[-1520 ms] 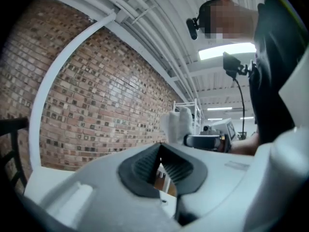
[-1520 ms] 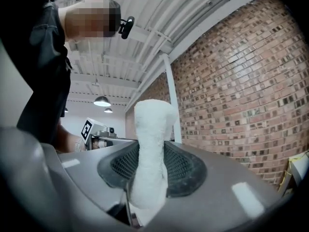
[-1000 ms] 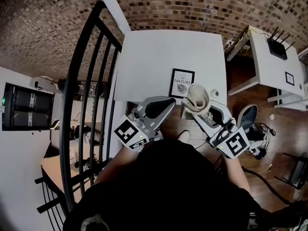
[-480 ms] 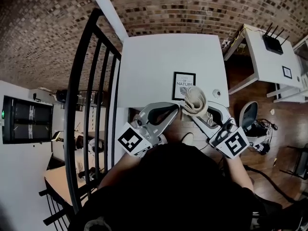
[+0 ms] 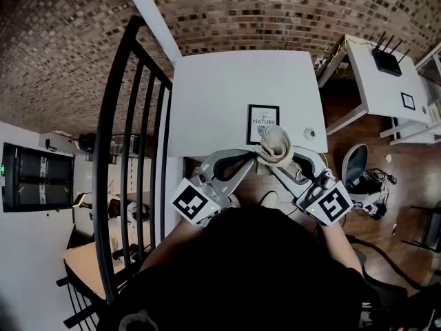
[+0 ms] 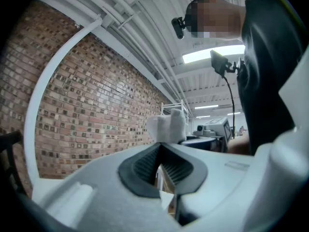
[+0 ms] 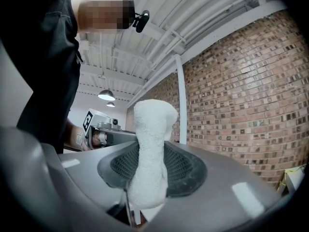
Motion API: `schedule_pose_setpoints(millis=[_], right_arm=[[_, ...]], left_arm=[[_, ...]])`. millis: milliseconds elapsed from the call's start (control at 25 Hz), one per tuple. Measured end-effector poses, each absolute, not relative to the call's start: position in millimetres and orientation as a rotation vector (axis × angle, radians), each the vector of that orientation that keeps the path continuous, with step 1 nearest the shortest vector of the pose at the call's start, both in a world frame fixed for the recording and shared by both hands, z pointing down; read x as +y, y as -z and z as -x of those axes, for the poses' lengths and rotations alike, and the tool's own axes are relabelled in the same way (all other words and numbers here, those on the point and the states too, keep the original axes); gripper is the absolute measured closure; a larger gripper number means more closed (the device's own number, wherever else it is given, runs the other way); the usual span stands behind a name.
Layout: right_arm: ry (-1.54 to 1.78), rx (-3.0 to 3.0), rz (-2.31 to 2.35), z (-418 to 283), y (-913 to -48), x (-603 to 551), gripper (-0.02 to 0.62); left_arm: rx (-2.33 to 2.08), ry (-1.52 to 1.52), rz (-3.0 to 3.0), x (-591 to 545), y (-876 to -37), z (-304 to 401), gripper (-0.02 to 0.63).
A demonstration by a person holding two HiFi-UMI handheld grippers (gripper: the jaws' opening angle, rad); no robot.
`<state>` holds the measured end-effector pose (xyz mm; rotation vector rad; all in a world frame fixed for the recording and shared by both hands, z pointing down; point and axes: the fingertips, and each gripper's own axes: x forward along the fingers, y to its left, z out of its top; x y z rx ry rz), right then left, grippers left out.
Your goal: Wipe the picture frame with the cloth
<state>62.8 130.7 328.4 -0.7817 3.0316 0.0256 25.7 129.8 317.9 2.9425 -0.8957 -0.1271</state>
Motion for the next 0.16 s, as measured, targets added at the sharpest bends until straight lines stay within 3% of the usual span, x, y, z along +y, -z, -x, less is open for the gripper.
schedule_pose_setpoints(millis=[160], right_arm=[[-0.066,3.028,0.768,-55.1,-329.3,129.2,0.445]], left_arm=[[-0.893,0.124,-2.945,127.3,-320.3,-17.9,0.604]])
